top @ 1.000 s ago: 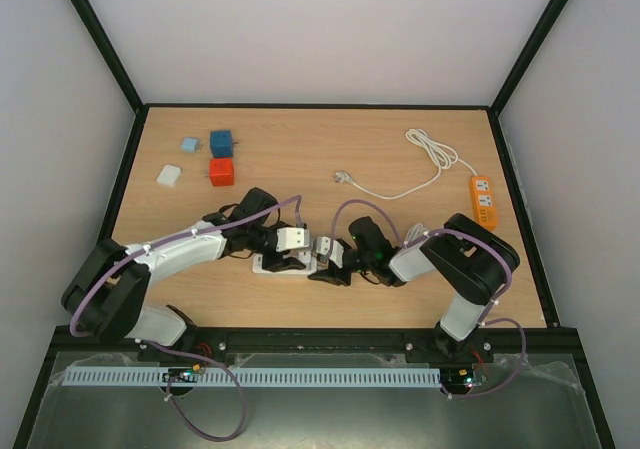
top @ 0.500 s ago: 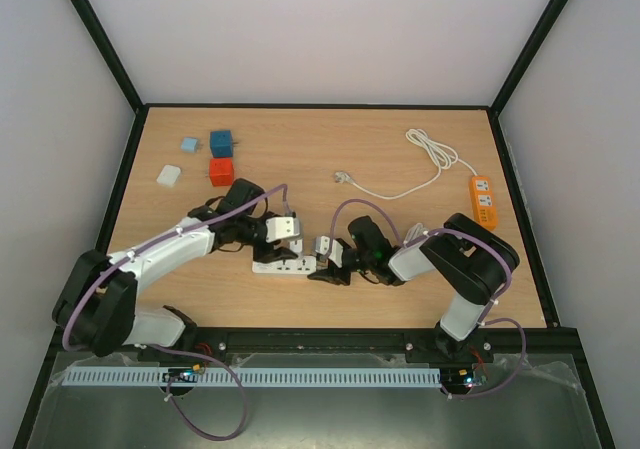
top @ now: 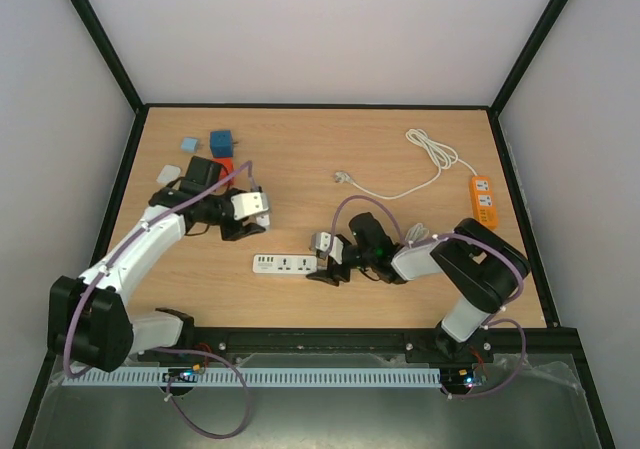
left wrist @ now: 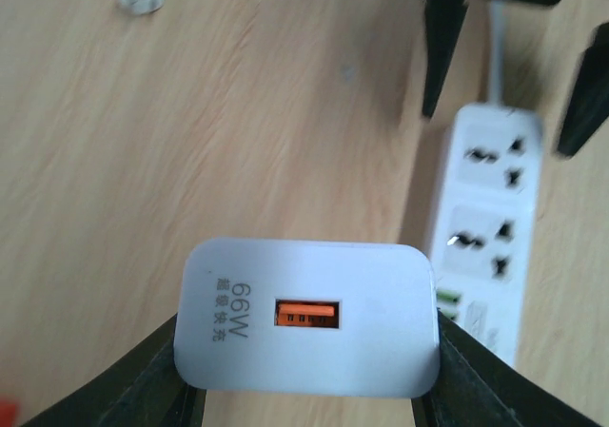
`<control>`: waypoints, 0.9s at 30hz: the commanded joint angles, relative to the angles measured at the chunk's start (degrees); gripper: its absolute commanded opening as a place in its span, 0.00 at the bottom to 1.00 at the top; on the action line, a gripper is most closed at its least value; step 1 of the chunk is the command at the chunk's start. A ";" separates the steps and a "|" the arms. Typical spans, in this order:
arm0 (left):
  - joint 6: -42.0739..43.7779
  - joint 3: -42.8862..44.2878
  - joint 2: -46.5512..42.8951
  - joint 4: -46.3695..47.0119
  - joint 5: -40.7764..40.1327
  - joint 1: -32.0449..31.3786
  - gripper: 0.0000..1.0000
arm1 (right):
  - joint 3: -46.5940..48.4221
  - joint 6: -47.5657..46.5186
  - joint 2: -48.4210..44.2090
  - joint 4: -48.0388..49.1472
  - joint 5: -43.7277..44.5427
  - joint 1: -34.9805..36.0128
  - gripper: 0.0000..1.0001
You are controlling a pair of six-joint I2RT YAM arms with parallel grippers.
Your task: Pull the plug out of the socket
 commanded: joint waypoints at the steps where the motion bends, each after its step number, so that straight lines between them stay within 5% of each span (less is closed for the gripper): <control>1: 10.34 4.63 -0.38 -10.20 -3.65 5.51 0.31 | 1.76 0.07 -3.46 -0.97 -0.39 0.32 0.78; 9: 21.81 11.95 6.13 -17.36 -11.37 17.92 0.32 | 2.34 0.90 -7.40 -1.84 -0.76 0.33 0.95; 18: 25.29 14.42 12.70 -15.03 -21.55 23.60 0.32 | 3.03 2.19 -12.54 -3.90 -0.53 0.33 0.99; 27: 27.46 13.98 19.47 -8.09 -37.59 23.56 0.32 | 10.75 -3.89 -15.45 -23.79 -0.17 0.33 0.99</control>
